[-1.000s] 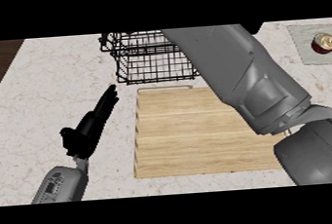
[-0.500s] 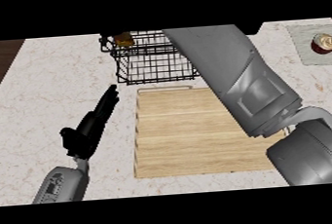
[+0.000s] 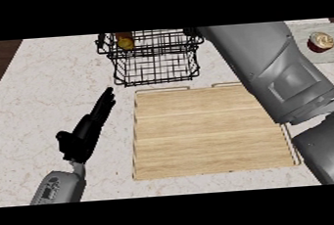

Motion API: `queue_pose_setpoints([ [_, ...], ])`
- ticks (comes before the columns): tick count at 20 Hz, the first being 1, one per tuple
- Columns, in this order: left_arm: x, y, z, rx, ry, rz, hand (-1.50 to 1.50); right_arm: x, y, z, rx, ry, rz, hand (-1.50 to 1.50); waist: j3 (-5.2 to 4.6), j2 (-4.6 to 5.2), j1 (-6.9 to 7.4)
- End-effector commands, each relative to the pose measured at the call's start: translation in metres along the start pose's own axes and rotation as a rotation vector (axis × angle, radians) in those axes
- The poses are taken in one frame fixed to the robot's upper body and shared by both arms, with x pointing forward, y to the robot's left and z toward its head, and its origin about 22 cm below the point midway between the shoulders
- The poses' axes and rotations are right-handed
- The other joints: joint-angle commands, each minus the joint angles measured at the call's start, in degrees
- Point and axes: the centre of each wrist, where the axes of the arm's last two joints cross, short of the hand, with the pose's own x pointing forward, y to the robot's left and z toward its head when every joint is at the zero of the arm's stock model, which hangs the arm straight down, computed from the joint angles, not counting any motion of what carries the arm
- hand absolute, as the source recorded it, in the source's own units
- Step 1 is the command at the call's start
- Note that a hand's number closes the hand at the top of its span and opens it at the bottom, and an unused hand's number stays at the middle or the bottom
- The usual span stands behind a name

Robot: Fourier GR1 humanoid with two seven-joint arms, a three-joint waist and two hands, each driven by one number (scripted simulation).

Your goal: Pick the sweet potato from the tray and place it in the tiered basket

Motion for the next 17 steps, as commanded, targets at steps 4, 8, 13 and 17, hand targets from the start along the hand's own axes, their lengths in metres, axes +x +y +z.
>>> queue_pose_setpoints([
  [4,-0.007,0.003,0.007,0.036,0.005,0.010,0.00,-0.010,-0.070,-0.014,-0.326,-0.076,-0.085,-1.50,0.09,-0.42,-1.28],
  [8,0.008,-0.005,-0.006,0.048,-0.001,0.015,0.00,-0.026,-0.139,-0.018,-0.373,-0.140,-0.216,-1.50,0.19,-0.55,-2.15],
  [13,-0.003,-0.006,0.010,0.045,0.022,0.028,0.00,-0.087,-0.212,-0.015,-0.370,-0.134,-0.227,-1.50,0.18,-1.08,-3.18],
  [17,-0.009,-0.018,0.000,0.033,-0.003,0.032,0.00,-0.105,-0.264,-0.003,-0.347,-0.136,-0.211,-1.50,0.14,-0.69,-2.66],
])
